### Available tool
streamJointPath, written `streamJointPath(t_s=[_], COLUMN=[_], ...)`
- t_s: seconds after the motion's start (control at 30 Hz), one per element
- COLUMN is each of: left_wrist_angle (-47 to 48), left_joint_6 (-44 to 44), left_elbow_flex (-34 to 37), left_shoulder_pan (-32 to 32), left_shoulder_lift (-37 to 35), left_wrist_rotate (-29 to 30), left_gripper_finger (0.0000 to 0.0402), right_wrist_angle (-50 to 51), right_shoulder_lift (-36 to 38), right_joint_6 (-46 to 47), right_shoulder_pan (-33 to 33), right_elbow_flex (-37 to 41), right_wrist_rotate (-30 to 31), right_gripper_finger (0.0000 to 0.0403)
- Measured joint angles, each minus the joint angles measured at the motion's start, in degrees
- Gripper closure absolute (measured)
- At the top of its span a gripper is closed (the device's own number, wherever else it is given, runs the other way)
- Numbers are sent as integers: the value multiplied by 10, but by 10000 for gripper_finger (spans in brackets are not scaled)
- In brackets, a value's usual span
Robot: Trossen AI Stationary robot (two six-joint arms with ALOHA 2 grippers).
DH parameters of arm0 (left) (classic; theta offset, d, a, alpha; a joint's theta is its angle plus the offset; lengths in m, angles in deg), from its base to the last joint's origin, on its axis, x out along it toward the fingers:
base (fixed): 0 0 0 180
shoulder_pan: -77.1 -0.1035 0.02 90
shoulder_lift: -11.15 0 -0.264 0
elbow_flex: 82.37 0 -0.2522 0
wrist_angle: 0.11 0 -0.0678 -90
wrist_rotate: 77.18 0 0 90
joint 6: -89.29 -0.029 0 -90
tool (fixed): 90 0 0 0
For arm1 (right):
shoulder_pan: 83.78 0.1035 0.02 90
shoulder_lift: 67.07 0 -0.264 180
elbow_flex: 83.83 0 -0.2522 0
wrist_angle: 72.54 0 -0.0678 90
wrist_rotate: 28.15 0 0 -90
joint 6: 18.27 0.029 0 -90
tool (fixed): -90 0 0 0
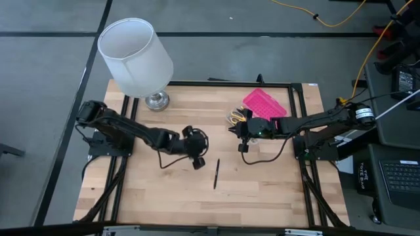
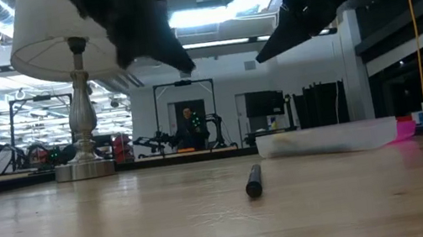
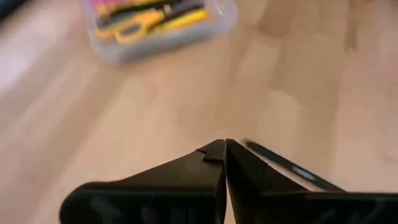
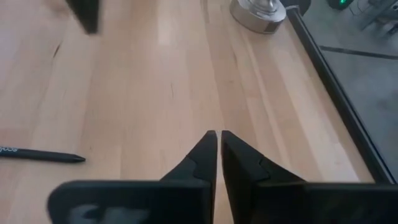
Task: Pick & place school supplies into a supply box
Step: Put the black pen into the pink supply box
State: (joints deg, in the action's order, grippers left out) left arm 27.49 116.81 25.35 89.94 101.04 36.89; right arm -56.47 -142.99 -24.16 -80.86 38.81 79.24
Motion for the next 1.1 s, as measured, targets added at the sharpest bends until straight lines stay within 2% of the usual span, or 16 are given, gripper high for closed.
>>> streamJointPath(t_s=[0.1, 0.3, 0.47, 0.67, 0.83, 1.1], left_wrist_angle=[63, 70, 28, 14, 40, 176], left_joint_6=[79, 164, 178, 222, 228, 296], left_elbow_flex=[-30, -37, -37, -55, -122, -264], left_shoulder_pan=[22, 52, 78, 84, 85, 84], left_shoulder_lift=[0, 4, 37, 76, 125, 241], left_wrist_rotate=[5, 12, 45, 45, 48, 48], left_gripper_finger=[398, 398, 398, 398, 398, 398], right_wrist_angle=[-4, -33, -53, -65, -61, 1], right_shoulder_lift=[0, 0, 0, 0, 0, 0], right_joint_6=[-6, -21, -53, -66, -63, -21], right_shoulder_pan=[0, 0, -1, 0, 0, 8], right_elbow_flex=[0, 0, 0, 0, 0, 0], right_wrist_rotate=[0, 0, 1, 1, 1, -1], right_gripper_finger=[374, 373, 373, 373, 373, 373])
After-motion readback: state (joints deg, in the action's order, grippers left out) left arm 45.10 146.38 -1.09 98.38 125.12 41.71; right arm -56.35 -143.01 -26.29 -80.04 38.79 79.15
